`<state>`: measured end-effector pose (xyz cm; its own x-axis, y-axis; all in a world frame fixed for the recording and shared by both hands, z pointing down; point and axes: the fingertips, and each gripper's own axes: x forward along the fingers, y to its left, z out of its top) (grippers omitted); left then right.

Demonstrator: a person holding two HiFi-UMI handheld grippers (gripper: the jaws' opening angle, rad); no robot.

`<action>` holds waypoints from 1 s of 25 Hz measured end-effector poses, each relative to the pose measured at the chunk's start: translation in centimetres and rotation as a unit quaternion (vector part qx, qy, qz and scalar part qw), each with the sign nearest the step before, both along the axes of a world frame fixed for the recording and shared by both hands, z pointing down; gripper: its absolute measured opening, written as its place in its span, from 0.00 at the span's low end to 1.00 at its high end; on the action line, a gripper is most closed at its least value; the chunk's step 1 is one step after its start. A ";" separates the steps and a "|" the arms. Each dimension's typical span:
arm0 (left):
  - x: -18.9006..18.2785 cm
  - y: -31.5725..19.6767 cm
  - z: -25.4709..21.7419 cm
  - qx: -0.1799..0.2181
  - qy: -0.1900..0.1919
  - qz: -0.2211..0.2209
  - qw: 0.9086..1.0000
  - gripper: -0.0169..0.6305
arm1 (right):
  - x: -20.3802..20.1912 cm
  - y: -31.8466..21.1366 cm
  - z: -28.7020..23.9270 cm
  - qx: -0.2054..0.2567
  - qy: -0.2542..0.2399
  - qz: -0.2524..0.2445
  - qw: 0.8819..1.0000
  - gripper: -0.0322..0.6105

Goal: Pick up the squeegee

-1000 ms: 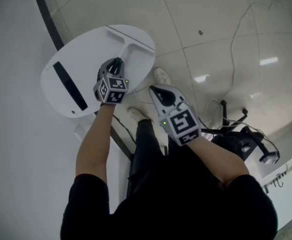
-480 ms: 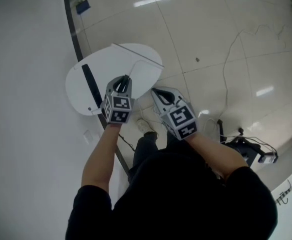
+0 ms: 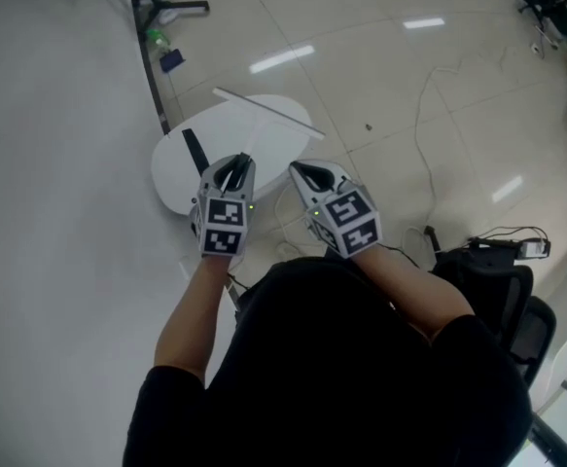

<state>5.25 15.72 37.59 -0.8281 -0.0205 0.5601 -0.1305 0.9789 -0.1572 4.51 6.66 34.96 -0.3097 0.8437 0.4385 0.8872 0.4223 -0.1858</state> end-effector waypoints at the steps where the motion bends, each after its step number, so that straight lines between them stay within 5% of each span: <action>1: 0.8 -0.4 -1.0 -0.002 -0.007 0.001 1.000 0.18 | 0.6 -0.1 -1.0 -0.006 -0.009 -0.001 1.000 0.06; 8: 3.5 -3.9 -4.9 -0.014 -0.038 0.002 0.999 0.18 | 2.9 -2.2 -4.1 -0.025 -0.026 -0.016 0.999 0.06; 25: 2.4 -8.4 -7.1 -0.028 -0.068 -0.007 0.997 0.18 | 2.2 -6.4 -5.6 -0.030 -0.051 -0.032 0.998 0.06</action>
